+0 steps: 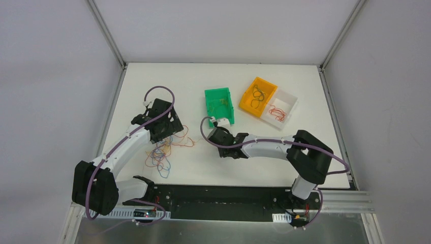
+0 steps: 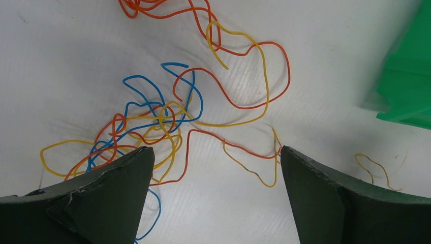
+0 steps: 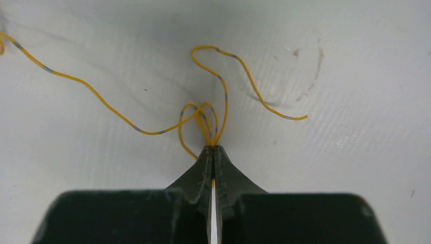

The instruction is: Untangle the cables

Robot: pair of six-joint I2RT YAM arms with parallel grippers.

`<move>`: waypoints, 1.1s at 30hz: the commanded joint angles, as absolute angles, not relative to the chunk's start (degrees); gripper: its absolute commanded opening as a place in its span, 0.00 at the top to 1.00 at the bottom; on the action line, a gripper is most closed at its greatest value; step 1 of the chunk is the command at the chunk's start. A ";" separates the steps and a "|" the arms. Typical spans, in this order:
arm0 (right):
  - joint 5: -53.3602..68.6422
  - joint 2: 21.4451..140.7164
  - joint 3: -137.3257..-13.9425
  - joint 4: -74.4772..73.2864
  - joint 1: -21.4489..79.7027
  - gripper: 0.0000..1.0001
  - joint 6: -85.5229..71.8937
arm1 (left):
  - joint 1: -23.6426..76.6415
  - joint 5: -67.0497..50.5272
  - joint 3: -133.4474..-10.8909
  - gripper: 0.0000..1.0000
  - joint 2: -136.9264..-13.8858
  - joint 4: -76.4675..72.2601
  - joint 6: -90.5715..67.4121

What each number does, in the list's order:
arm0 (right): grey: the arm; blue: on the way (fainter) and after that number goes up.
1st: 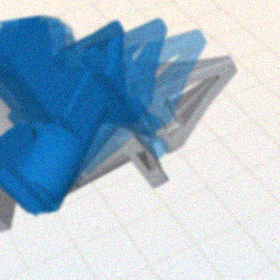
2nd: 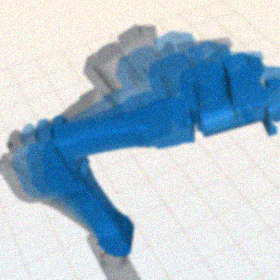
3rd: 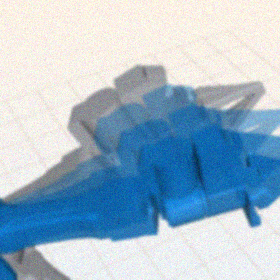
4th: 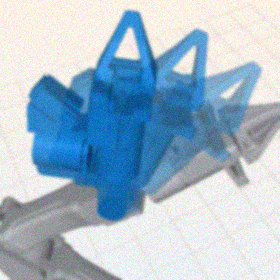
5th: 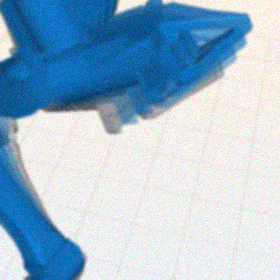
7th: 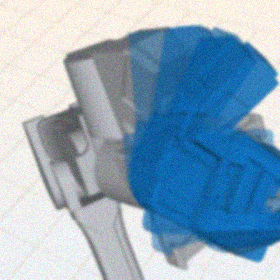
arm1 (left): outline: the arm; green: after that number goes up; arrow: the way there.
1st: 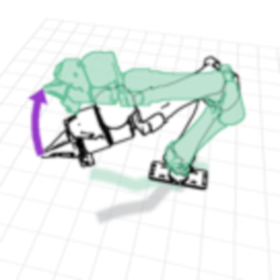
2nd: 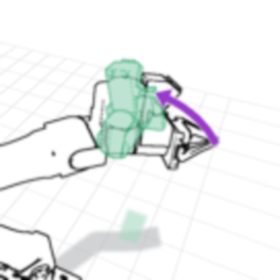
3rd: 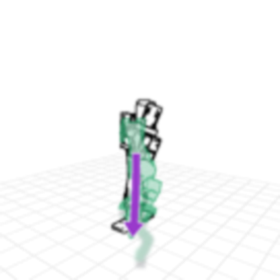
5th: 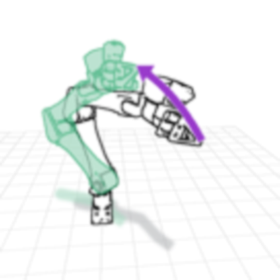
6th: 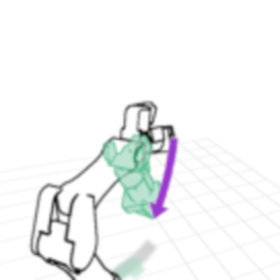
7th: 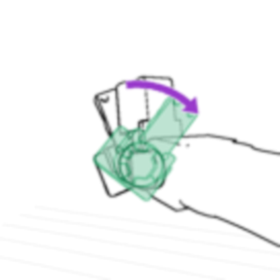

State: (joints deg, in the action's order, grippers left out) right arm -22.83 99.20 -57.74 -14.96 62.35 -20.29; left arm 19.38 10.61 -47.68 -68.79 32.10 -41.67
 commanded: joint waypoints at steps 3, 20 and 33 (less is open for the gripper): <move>-27.47 90.03 -51.33 -11.79 62.35 1.00 -19.85 | 18.83 8.71 -48.51 0.01 -69.48 30.72 -43.35; -29.19 76.07 -44.21 -6.68 62.40 1.00 -19.66 | 18.90 11.66 -49.96 0.06 -83.56 26.71 -52.45; -37.94 55.13 -37.11 -11.16 55.47 1.00 -24.98 | 18.90 16.19 -46.89 1.00 -85.83 22.00 -49.96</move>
State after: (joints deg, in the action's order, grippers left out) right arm -33.89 60.75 -37.93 -7.94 59.48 -21.87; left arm 19.38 14.00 -48.23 -87.35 24.27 -51.48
